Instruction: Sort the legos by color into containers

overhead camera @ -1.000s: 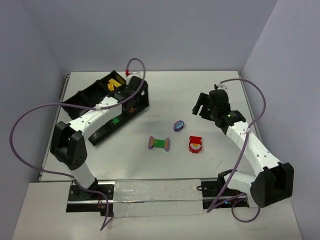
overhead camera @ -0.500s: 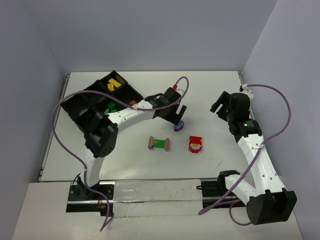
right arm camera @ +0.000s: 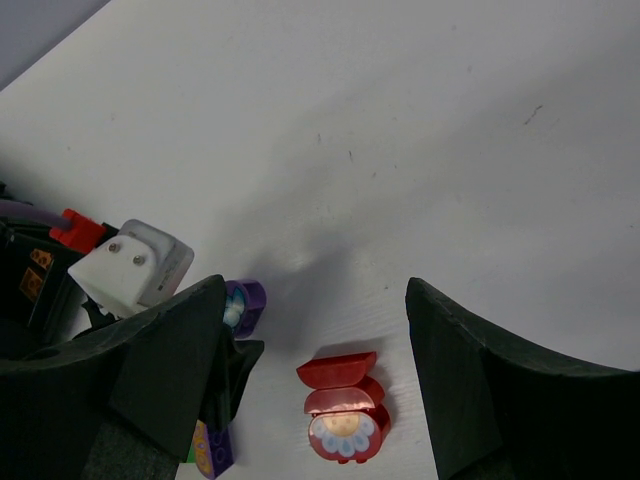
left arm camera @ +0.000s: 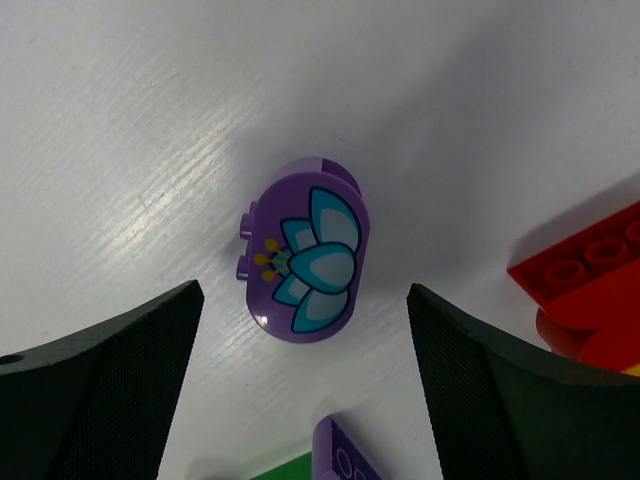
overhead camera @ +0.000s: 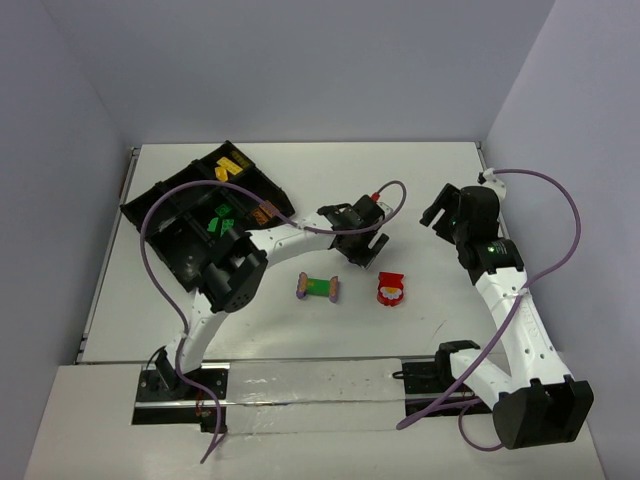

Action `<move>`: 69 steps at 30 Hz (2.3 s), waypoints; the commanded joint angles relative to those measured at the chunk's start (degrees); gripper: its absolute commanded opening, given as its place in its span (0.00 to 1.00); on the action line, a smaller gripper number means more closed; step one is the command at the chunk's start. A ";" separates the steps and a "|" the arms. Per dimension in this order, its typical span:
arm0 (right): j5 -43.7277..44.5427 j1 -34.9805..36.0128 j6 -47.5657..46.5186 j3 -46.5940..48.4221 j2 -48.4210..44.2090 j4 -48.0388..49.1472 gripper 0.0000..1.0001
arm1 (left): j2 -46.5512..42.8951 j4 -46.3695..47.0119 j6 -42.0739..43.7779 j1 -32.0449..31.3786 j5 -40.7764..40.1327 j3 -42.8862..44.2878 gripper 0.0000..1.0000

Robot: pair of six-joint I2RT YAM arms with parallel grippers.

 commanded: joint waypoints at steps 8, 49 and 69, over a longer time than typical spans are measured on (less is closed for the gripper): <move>0.10 -0.32 -1.47 1.69 -0.50 -0.08 0.80 | 3.59 1.01 0.66 -0.52 -2.98 6.28 0.74; -10.24 2.56 1.01 -4.18 -4.89 -4.09 0.80 | -45.59 -17.72 -16.33 36.28 -8.90 -6.85 0.00; -5.32 4.38 -0.73 5.44 8.88 -8.05 0.79 | -30.06 -9.91 -22.78 65.76 -2.81 -10.91 0.00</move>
